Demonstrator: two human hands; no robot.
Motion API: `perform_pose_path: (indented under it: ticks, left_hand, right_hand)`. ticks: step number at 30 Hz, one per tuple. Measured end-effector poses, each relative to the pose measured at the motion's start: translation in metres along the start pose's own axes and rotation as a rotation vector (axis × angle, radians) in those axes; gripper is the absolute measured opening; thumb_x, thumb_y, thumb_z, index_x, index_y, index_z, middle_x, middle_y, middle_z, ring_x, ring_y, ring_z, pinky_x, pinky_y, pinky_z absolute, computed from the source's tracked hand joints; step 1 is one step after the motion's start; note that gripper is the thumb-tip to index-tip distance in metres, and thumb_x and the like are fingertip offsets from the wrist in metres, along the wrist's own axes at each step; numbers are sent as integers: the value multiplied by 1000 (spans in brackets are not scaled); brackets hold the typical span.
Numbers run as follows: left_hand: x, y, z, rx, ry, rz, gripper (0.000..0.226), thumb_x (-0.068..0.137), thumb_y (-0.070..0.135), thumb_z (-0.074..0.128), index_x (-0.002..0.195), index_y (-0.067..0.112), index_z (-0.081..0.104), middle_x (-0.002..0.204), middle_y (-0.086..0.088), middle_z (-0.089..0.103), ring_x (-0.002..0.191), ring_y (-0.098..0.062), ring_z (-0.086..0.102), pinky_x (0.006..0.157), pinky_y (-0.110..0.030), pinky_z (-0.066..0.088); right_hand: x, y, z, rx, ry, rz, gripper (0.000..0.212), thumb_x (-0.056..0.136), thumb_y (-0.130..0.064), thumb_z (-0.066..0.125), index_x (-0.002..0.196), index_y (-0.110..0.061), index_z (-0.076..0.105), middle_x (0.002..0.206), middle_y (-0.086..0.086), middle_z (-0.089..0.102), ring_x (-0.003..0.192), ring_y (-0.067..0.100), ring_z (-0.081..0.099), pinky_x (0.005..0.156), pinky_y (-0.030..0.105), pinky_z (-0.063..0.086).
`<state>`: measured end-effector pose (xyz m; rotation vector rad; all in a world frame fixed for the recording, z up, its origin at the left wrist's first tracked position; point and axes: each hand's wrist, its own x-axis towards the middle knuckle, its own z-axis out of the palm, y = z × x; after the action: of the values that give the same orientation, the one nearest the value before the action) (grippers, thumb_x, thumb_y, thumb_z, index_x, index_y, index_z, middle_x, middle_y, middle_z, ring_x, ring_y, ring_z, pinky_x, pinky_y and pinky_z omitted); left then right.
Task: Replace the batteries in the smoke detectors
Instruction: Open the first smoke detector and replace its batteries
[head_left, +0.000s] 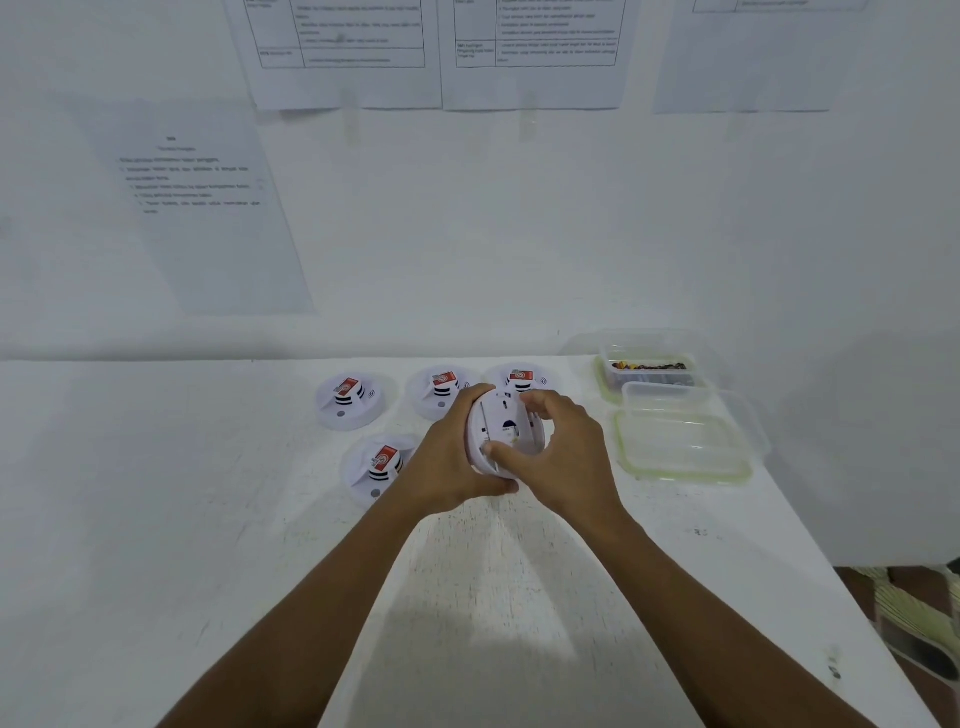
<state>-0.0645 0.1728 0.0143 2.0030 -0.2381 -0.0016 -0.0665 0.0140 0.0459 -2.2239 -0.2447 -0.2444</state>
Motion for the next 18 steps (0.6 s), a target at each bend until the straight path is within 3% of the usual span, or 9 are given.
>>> perform_pose_path:
  ticks: [4,6,11,15,18]
  left_hand:
    - [2,-3,1,4,37,22,85,64,28,86,130,31,33,127,16,46,113,-6,52,94,-15,44]
    - [3,-5,1,15,38,36,87,65,25,88,131,31,32,128,13,48,115,-11,53,95,-18,45]
    - [2,-8,4,40,48,27,85,59,39,81,128,35,32,128,12,47,115,-12,52,98,-23,44]
    - [2,-10,3,50,52,40,87,61,26,90,125,37,32,119,23,49,109,2,55,84,-7,46]
    - [2,-12,6,28,74,49,88,60,26,89,127,36,32,119,24,49,110,9,53,82,-5,46]
  right_hand:
    - [1,-1,1,50,-14,5,67,68,-39,86,126,-23,56,126,-8,60,109,11,56,95,30,51]
    - [1,0,3,69,-22,12,66,67,-36,87,124,-22,55,122,-8,60,104,10,57,92,29,53]
    - [3,5,5,75,-53,7,67,66,-35,88,122,-22,54,114,-12,56,100,8,56,86,22,52]
    - [3,8,7,66,-80,-14,65,68,-33,87,122,-20,54,116,-9,57,103,12,56,91,29,53]
    - [3,12,12,45,-84,-33,68,70,-35,85,127,-19,52,124,-5,57,108,14,56,95,33,52]
